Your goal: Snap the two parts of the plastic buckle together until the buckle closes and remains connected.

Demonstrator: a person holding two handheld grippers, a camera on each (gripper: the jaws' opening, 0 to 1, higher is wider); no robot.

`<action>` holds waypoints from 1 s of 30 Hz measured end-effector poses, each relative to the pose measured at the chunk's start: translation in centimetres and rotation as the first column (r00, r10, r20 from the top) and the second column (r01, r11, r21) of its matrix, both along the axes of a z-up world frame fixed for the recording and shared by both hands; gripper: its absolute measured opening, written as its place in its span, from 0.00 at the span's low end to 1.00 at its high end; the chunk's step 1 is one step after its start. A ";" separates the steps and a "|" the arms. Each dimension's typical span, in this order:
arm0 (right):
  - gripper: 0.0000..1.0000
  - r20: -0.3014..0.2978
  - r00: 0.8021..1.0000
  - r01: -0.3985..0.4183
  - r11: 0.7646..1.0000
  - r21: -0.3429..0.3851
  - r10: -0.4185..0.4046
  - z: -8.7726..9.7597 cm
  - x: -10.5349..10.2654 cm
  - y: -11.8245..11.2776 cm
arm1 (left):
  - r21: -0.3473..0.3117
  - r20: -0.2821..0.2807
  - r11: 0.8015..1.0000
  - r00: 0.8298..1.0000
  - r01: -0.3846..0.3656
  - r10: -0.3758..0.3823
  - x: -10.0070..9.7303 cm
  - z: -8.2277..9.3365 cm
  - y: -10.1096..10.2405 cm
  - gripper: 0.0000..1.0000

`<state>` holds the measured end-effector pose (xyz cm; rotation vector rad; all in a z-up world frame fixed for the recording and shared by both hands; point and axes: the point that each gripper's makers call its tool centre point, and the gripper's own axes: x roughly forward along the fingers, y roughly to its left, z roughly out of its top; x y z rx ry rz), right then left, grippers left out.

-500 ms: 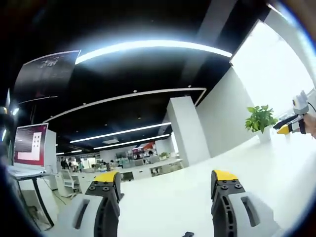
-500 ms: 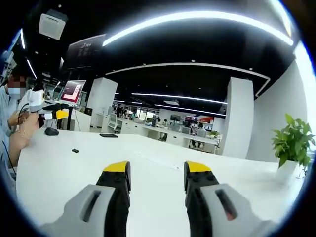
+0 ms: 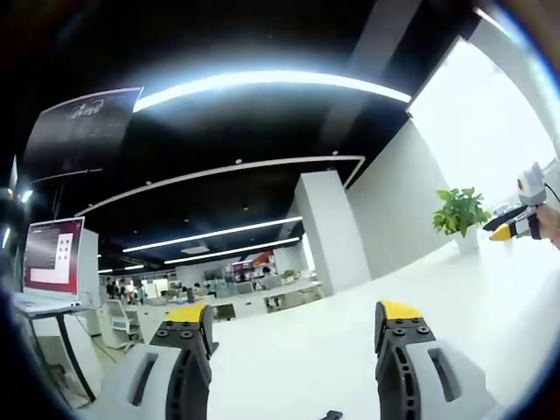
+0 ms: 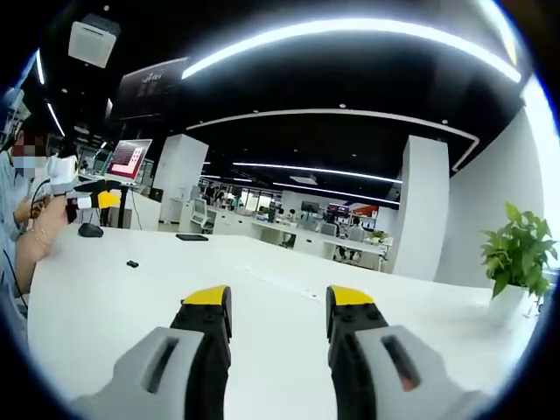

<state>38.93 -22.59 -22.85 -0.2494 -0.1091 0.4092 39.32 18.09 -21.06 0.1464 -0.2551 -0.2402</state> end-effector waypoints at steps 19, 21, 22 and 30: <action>0.43 -0.012 1.000 0.022 0.999 -0.040 -0.023 -0.7 0.0 0.0 | 0.022 -0.014 1.000 1.000 0.003 -0.003 -0.1 -0.3 -0.3 0.79; 0.43 -0.012 1.000 0.021 0.999 -0.043 -0.022 -0.7 -0.1 0.0 | 0.021 -0.033 1.000 0.999 -0.006 0.007 -0.1 -0.5 -0.1 0.79; 0.43 -0.011 1.000 0.021 0.999 -0.044 -0.021 -0.7 -0.2 0.0 | 0.019 -0.042 1.000 0.999 -0.010 0.011 0.0 -0.6 0.0 0.79; 0.43 0.026 0.998 0.051 0.996 -0.076 -0.050 0.1 -0.4 -0.9 | 0.001 -0.052 0.999 0.998 -0.039 0.038 -0.3 -0.6 1.2 0.79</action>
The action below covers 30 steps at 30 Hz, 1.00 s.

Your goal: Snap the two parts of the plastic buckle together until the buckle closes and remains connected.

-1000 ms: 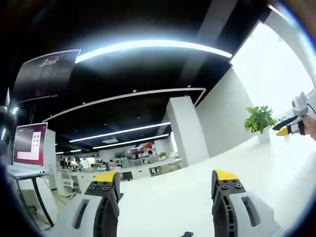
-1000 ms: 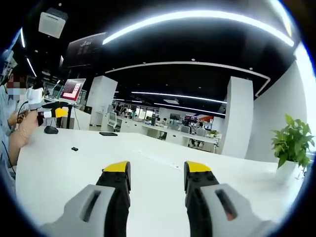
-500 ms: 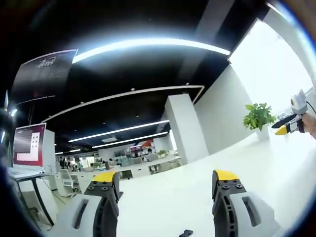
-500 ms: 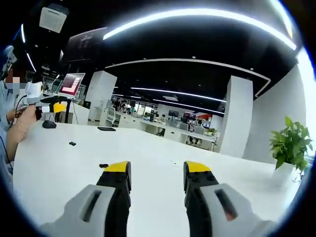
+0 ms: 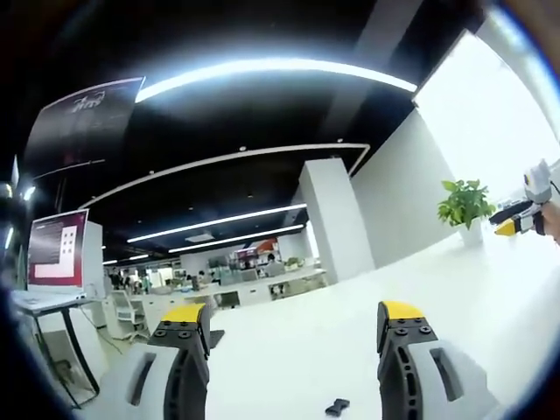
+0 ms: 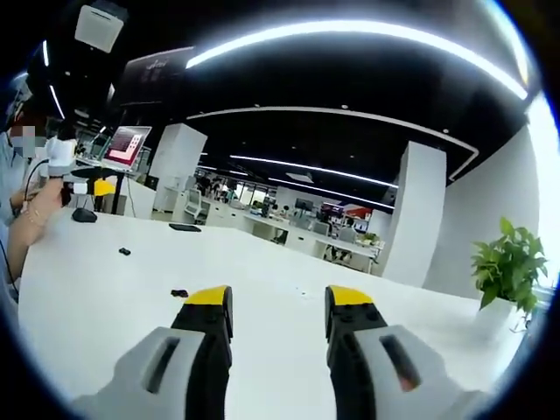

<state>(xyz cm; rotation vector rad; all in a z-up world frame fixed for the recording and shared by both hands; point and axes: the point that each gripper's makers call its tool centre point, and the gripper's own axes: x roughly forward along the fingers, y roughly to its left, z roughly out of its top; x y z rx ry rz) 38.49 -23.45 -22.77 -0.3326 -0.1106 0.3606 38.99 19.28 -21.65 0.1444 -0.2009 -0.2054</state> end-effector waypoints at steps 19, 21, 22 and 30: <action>0.44 0.023 0.999 0.042 0.998 0.044 -0.043 0.7 -0.5 -2.2 | -0.039 -0.006 0.999 1.000 -0.029 0.029 0.0 0.1 1.5 0.79; 0.44 0.015 0.998 0.060 0.997 0.043 -0.061 0.5 -0.2 -2.7 | -0.035 -0.004 0.999 1.000 -0.029 0.029 -0.1 0.1 1.4 0.79; 0.44 0.019 0.997 0.068 0.997 0.045 -0.069 0.5 -0.1 -2.9 | -0.032 -0.005 0.999 1.000 -0.029 0.029 0.0 0.1 1.4 0.79; 0.44 0.021 0.996 0.080 0.995 0.061 -0.081 0.4 -0.3 -2.9 | -0.017 -0.034 0.999 0.999 -0.031 0.030 0.2 -0.4 1.5 0.78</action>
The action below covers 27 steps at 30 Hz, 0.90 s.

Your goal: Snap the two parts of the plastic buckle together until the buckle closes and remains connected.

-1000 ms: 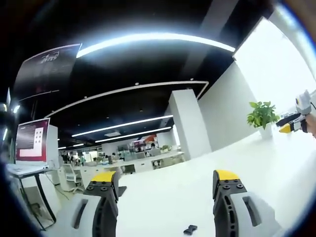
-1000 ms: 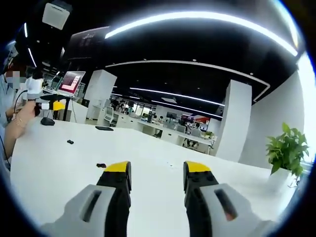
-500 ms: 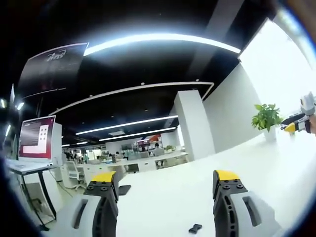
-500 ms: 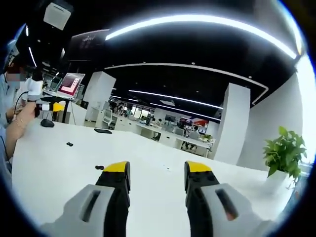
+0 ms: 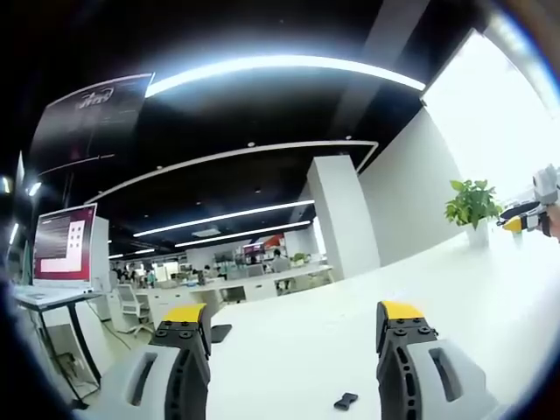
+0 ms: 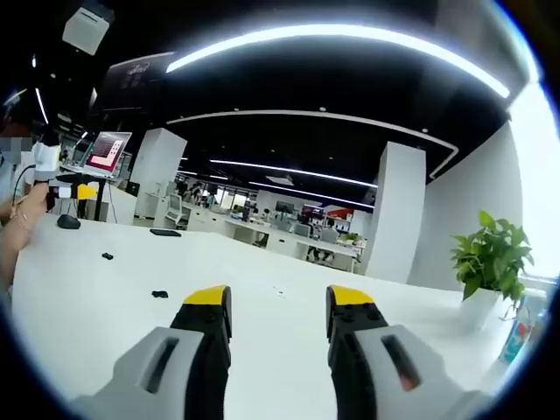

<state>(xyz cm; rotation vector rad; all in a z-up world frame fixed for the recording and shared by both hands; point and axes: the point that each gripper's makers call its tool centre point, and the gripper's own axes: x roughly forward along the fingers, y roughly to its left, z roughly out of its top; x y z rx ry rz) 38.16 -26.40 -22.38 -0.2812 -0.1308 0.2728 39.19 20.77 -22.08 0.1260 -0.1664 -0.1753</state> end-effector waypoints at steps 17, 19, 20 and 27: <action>0.45 -0.005 1.000 0.027 1.000 -0.017 -0.027 -0.3 0.2 0.0 | -0.029 -0.010 1.000 1.000 -0.006 0.006 -0.2 0.1 0.9 0.75; 0.45 0.000 1.000 0.026 1.000 -0.013 -0.026 -0.2 0.2 0.0 | -0.032 -0.008 0.999 1.000 -0.006 0.006 -0.2 0.2 1.0 0.74; 0.45 0.003 1.000 0.026 1.000 -0.013 -0.026 -0.2 0.2 0.0 | -0.029 -0.006 1.000 1.000 -0.004 0.004 -0.1 0.2 1.0 0.73; 0.45 0.010 1.000 0.029 0.999 -0.027 -0.029 -0.1 0.1 0.0 | -0.017 -0.025 1.000 1.000 -0.015 0.015 0.1 0.1 1.3 0.72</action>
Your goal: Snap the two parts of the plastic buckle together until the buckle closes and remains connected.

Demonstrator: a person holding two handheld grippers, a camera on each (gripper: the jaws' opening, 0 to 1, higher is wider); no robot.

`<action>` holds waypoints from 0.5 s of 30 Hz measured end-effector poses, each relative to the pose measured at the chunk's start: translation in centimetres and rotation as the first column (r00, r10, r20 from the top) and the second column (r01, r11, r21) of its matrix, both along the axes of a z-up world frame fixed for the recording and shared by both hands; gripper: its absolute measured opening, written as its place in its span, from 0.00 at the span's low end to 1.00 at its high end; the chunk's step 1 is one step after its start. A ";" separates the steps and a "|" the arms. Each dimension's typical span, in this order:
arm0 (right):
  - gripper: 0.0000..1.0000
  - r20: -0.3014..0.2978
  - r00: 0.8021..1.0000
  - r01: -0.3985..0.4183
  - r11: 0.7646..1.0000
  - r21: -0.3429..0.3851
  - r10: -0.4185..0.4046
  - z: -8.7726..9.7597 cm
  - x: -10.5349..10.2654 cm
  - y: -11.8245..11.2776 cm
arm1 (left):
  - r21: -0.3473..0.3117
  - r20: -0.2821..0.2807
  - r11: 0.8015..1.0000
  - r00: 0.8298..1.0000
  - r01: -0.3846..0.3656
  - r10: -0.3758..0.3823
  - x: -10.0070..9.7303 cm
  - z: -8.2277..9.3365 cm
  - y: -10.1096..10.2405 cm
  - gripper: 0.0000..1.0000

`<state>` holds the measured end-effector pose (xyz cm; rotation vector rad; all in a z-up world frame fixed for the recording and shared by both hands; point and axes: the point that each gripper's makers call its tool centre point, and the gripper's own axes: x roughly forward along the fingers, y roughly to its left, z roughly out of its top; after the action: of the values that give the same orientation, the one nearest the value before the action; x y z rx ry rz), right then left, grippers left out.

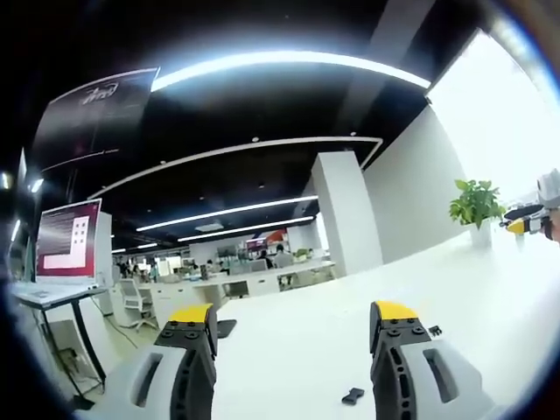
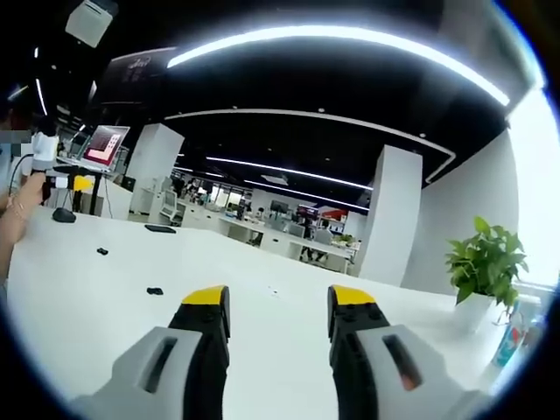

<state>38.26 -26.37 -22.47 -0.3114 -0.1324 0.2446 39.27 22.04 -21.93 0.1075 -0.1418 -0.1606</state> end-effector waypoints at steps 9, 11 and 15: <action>0.45 -0.013 1.000 -0.015 1.000 -0.021 0.015 -0.3 0.0 0.5 | -0.001 -0.045 1.000 0.999 0.011 -0.011 0.1 -0.2 -0.4 0.72; 0.45 -0.014 1.000 -0.013 1.000 -0.028 0.012 -0.3 0.0 0.5 | 0.002 -0.053 1.000 0.999 0.011 -0.011 0.1 -0.2 -0.4 0.72; 0.45 -0.012 1.000 -0.014 0.999 -0.032 0.014 -0.3 0.0 0.6 | 0.006 -0.063 1.000 0.998 0.023 -0.022 0.1 -0.1 -0.7 0.72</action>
<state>38.21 -25.81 -22.73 -0.3406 -0.1193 0.2624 39.37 21.35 -22.04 0.1074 -0.0794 -0.1866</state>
